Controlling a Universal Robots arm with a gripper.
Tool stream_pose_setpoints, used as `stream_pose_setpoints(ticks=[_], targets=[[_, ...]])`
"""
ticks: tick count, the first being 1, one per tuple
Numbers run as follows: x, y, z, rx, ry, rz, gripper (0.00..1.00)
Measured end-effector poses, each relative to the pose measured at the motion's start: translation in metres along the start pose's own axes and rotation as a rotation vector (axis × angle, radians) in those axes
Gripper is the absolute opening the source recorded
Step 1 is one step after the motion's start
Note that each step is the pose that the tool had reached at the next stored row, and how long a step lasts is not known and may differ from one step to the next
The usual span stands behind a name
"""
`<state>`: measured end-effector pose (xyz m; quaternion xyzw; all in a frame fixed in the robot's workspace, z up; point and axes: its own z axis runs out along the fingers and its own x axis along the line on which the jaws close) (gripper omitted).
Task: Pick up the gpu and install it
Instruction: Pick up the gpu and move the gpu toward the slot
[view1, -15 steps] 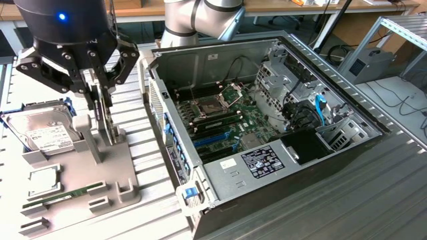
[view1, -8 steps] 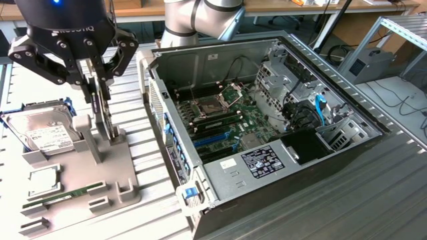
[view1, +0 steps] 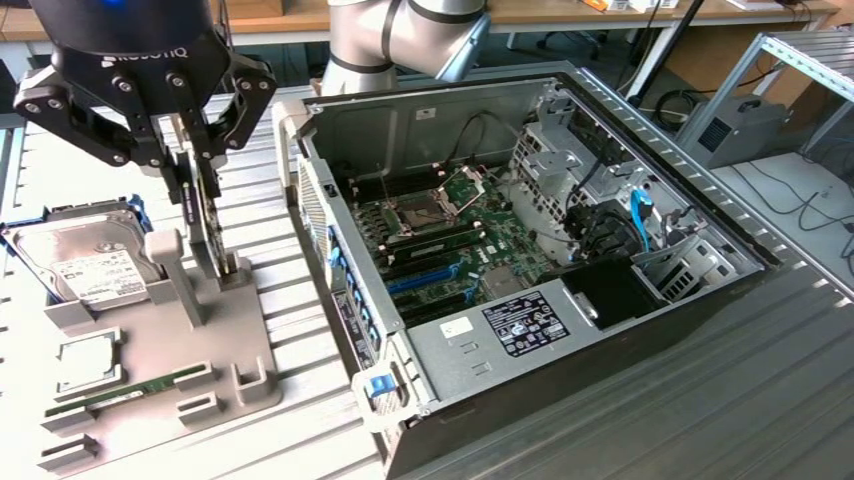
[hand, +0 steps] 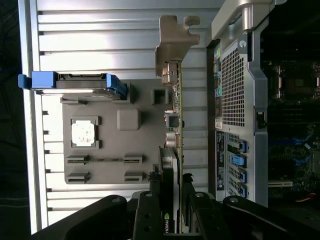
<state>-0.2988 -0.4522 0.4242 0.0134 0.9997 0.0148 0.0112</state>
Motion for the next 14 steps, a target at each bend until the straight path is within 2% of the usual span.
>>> stream_pose_setpoints(ticks=[7,14], targets=[[-0.002,0.0001,0.0000,0.0000,0.0000,0.000,0.27],[-0.012,0.0003,0.0002,0.0000,0.0000,0.000,0.27]])
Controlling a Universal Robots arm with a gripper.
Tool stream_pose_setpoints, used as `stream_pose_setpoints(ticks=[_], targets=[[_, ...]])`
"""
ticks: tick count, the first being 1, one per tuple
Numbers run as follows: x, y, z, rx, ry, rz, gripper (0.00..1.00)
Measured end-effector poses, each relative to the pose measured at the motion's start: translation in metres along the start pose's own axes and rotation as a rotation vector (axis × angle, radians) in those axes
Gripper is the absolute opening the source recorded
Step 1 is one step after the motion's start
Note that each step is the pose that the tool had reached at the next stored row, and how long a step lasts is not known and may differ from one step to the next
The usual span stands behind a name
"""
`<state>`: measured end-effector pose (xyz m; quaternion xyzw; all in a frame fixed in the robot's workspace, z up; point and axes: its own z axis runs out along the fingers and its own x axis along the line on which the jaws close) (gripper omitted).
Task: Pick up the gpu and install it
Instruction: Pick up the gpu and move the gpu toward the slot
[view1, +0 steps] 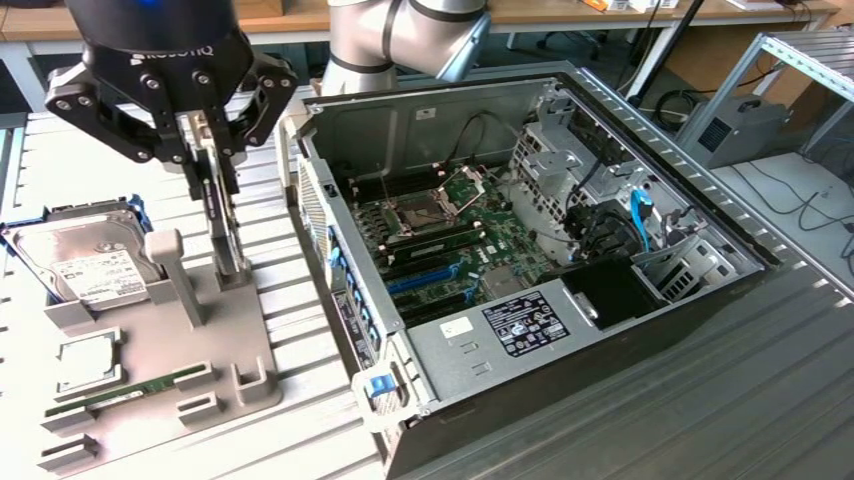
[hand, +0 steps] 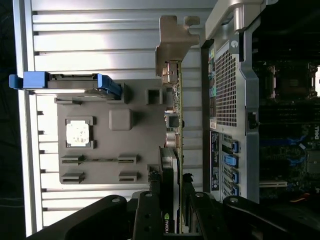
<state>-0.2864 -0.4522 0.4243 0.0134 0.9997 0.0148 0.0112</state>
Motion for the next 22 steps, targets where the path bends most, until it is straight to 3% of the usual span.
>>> stream_pose_setpoints(ticks=[12,18,22], targets=[[-0.021,0.0007,-0.0026,0.0001,0.0000,0.000,0.27],[-0.037,0.0011,-0.0037,0.0001,0.0001,0.000,0.27],[-0.055,0.0016,-0.0042,0.0000,0.0000,0.000,0.27]])
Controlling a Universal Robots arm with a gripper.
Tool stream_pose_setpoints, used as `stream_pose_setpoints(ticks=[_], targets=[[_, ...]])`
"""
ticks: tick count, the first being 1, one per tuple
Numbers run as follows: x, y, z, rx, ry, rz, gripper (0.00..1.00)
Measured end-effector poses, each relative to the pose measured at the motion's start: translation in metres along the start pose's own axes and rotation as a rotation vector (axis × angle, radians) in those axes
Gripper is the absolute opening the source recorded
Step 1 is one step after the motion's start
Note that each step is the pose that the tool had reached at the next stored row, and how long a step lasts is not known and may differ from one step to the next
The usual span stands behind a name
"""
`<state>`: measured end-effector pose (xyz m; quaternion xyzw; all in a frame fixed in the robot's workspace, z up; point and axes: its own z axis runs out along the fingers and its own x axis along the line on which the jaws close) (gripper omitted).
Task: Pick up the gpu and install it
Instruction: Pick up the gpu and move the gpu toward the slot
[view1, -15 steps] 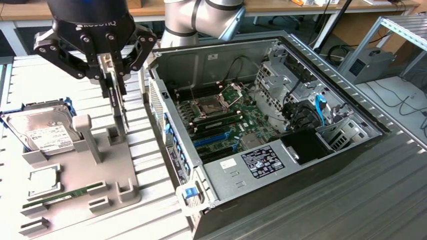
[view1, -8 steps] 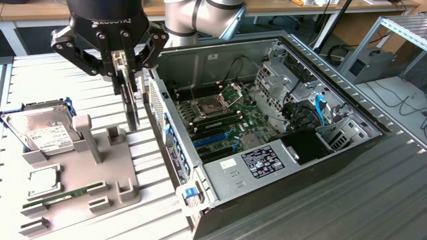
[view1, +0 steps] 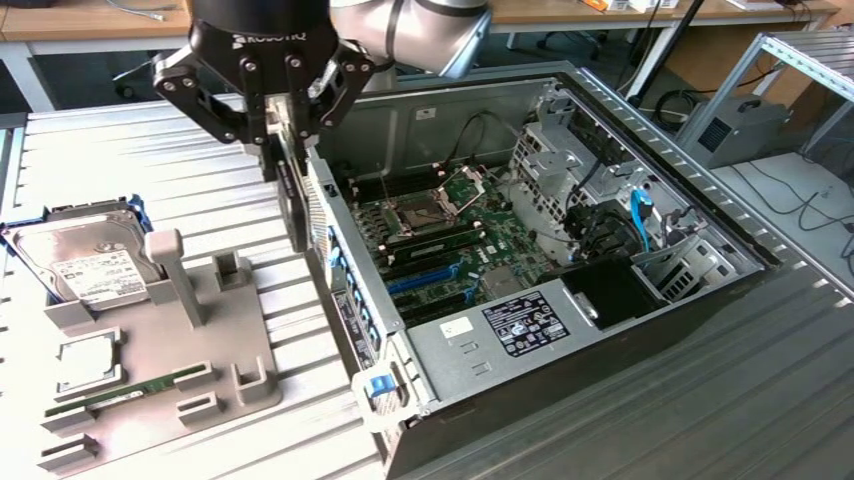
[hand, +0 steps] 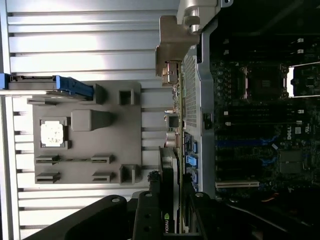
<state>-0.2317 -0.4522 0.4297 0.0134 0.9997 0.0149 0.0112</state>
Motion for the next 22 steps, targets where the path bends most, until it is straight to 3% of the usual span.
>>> stream_pose_setpoints(ticks=[22], targets=[[-0.069,0.0021,0.0012,0.0001,0.0001,0.000,0.27]])
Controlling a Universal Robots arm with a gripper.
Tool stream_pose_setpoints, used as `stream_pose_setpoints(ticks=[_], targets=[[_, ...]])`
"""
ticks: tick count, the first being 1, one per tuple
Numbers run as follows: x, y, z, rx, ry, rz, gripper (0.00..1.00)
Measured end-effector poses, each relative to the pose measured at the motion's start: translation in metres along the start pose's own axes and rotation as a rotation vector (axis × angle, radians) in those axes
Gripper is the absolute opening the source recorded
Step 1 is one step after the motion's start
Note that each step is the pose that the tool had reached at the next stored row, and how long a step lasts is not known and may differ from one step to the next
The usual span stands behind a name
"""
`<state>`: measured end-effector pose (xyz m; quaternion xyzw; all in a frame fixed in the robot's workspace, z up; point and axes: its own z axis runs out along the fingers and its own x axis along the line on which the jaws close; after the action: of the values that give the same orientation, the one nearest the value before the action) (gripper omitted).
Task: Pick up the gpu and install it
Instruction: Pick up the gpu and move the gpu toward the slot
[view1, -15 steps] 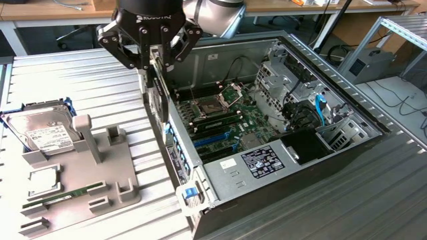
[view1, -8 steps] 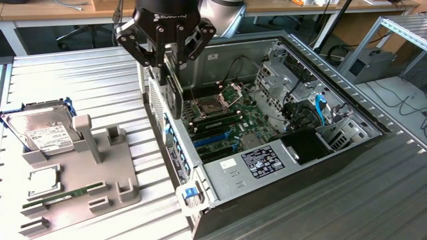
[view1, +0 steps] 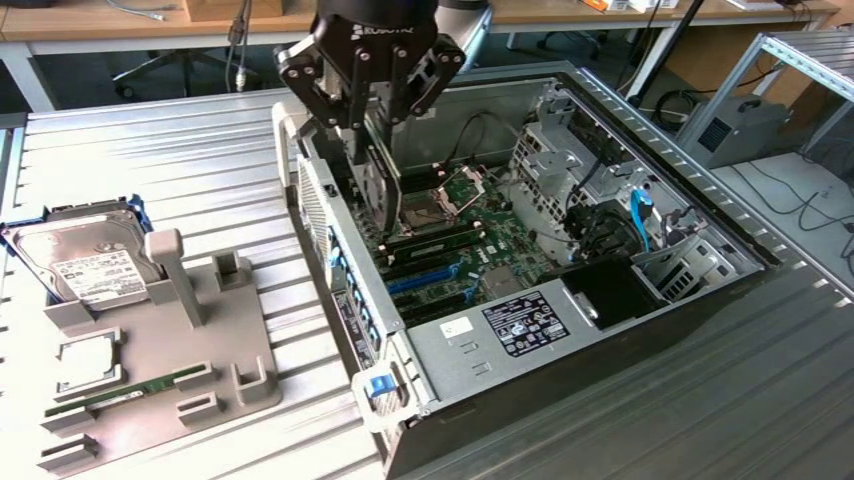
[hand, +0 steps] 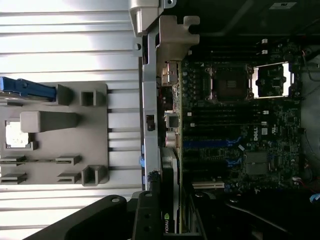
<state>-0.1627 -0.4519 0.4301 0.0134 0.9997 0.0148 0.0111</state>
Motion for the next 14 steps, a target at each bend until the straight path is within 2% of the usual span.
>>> stream_pose_setpoints(ticks=[11,12,14], targets=[[-0.038,0.0015,0.0009,0.0000,-0.0001,0.000,0.27],[-0.044,0.0017,0.0010,0.0000,0.0000,0.000,0.27],[-0.064,0.0024,0.0015,0.0000,0.0000,0.000,0.27]])
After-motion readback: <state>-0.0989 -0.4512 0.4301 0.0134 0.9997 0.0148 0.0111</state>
